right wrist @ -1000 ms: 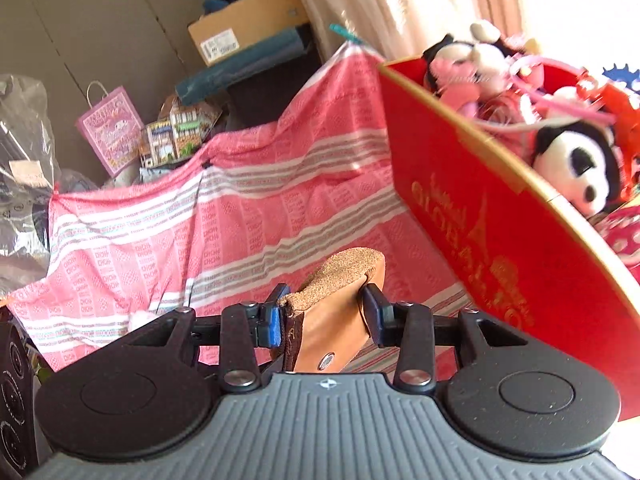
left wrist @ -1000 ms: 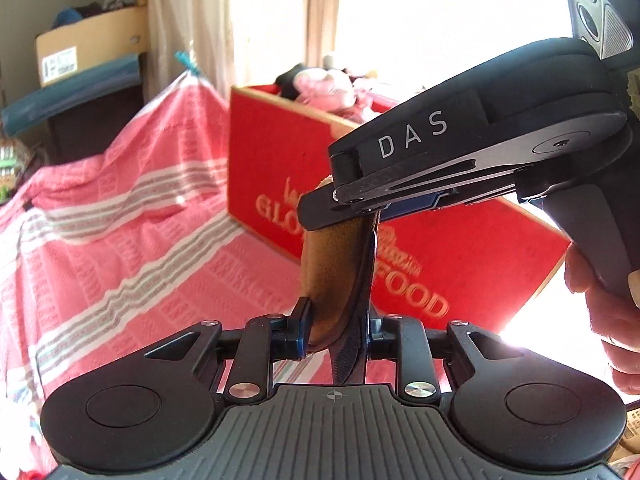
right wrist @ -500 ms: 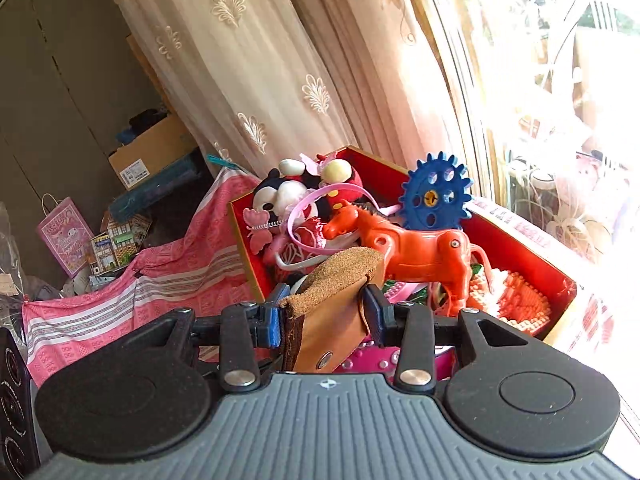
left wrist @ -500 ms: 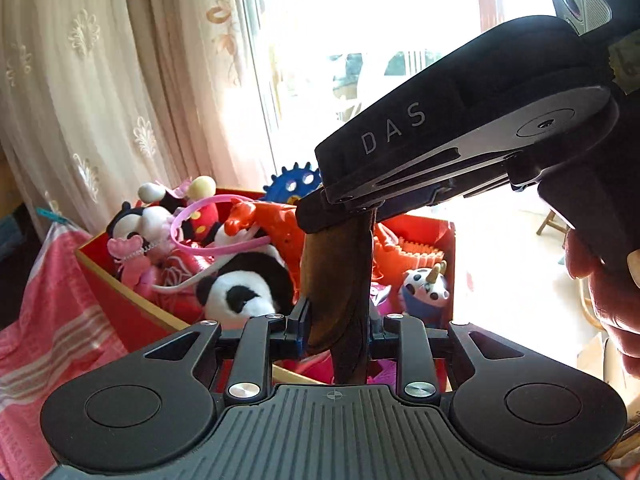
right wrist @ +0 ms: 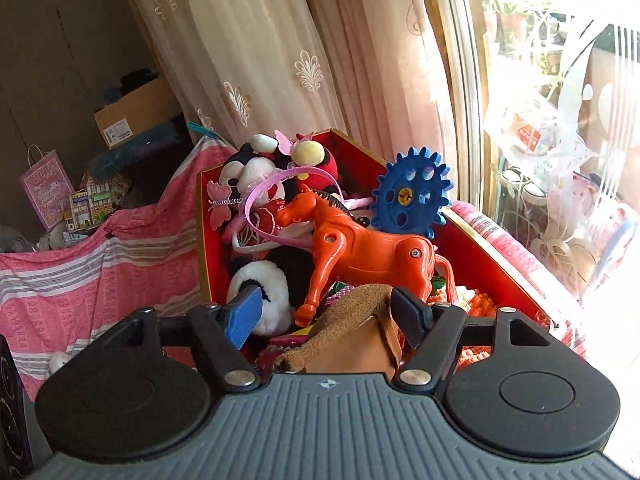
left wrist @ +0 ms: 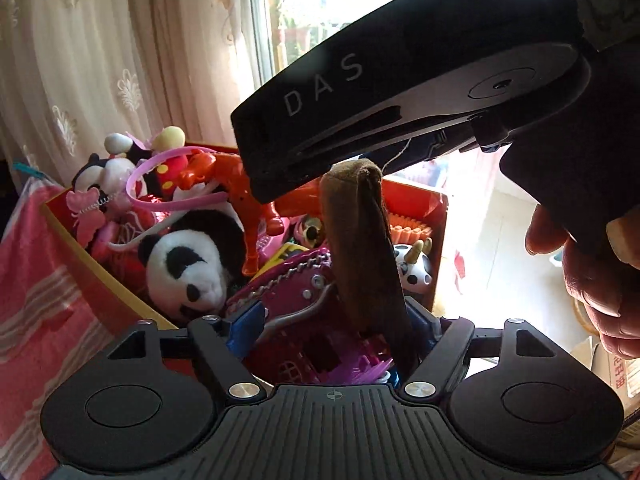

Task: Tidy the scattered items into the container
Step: 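Lower the pouch into the box and open both grippers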

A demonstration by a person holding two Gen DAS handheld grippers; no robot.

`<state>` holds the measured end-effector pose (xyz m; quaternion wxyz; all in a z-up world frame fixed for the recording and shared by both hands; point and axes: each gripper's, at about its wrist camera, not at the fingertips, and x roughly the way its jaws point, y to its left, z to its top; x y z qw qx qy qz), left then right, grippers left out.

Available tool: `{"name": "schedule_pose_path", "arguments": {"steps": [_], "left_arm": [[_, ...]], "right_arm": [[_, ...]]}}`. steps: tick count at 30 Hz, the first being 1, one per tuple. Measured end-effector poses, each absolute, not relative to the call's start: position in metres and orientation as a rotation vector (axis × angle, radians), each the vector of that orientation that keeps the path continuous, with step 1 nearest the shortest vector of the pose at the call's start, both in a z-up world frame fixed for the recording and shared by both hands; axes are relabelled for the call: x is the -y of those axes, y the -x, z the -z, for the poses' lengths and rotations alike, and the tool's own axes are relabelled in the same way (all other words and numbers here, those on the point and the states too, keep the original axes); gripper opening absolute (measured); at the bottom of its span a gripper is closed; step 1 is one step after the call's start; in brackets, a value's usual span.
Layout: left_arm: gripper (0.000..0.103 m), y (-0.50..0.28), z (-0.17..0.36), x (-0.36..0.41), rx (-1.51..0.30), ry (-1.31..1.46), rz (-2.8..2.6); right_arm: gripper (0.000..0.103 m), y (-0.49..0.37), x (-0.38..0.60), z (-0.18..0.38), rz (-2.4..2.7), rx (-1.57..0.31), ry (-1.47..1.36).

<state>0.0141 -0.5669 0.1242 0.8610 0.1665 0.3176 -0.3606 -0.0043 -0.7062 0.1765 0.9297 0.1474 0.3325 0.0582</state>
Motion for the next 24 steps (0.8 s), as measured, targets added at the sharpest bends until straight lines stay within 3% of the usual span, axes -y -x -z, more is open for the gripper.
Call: {"name": "schedule_pose_path", "arguments": {"steps": [4,24], "left_arm": [[0.088,-0.03,-0.124,0.547,-0.709,-0.262,0.71],[0.085,-0.025,-0.14,0.542,-0.653,-0.301,0.602]], "right_arm": [[0.077,0.002,0.714,-0.174,-0.138,-0.676,-0.354],[0.083,0.017,0.716,-0.19,-0.089,-0.593,-0.351]]}}
